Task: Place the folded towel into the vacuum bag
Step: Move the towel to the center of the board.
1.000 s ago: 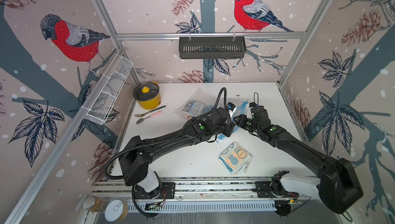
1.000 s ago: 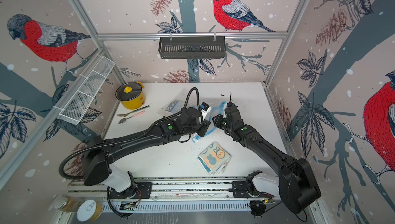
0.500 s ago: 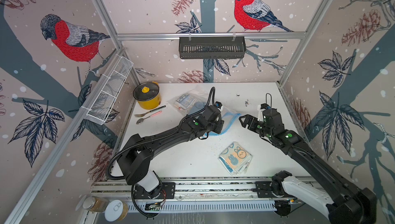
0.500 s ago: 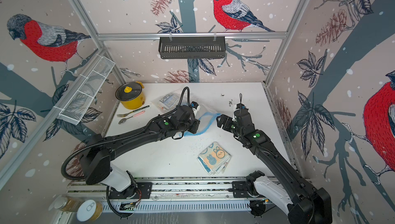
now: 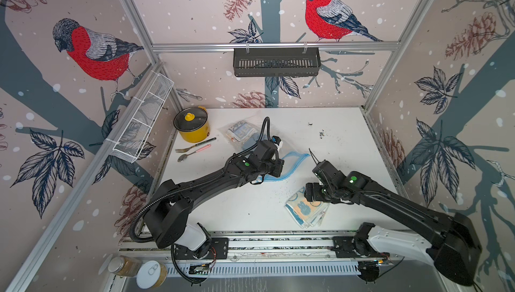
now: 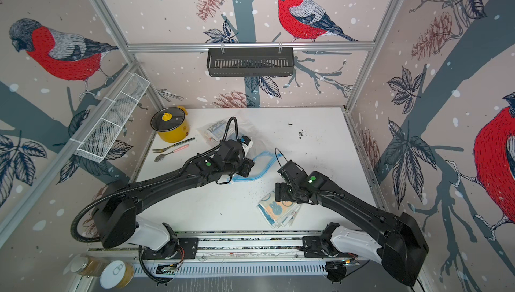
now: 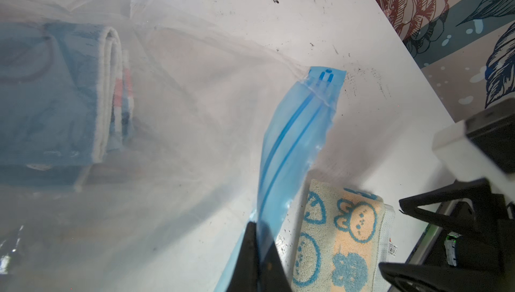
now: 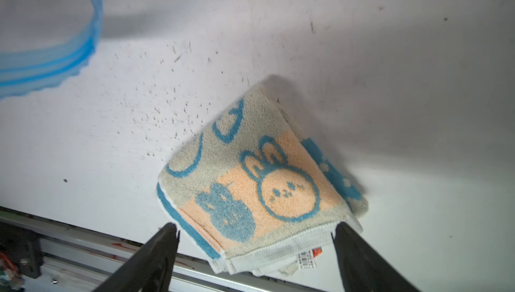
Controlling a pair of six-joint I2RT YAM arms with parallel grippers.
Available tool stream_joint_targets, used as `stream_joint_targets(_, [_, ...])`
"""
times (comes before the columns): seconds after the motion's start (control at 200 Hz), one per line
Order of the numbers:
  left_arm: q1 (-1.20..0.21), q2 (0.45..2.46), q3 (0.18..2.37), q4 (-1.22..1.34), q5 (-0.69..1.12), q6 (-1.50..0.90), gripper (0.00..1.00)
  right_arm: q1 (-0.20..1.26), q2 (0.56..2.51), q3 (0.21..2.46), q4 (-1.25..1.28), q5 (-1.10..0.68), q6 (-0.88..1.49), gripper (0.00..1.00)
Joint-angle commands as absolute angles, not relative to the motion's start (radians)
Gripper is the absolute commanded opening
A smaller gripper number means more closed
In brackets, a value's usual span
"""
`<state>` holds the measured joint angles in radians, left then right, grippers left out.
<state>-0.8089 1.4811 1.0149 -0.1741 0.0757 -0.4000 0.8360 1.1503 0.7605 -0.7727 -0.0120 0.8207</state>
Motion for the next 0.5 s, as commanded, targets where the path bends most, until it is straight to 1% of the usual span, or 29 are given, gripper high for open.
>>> stream_joint_targets(0.0, [-0.799,1.468,1.005,-0.129,0.08,-0.424,0.0,0.927,1.241,0.784,-0.831,0.027,0.926,0.89])
stream_joint_targets(0.13, [-0.797,1.46,1.003,-0.133,0.082,-0.429,0.0,1.026,1.367,0.794,-0.805,0.01,1.009,0.9])
stream_joint_targets(0.225, [-0.797,1.446,1.003,-0.14,0.071,-0.428,0.0,1.043,1.415,0.774,-0.751,-0.001,1.044,0.91])
stream_joint_targets(0.365, [-0.797,1.431,0.979,-0.132,0.08,-0.439,0.0,0.994,1.448,0.732,-0.668,0.0,1.066,0.91])
stream_joint_targets(0.495, [-0.796,1.436,0.981,-0.129,0.091,-0.444,0.0,0.886,1.448,0.711,-0.617,0.011,1.035,0.91])
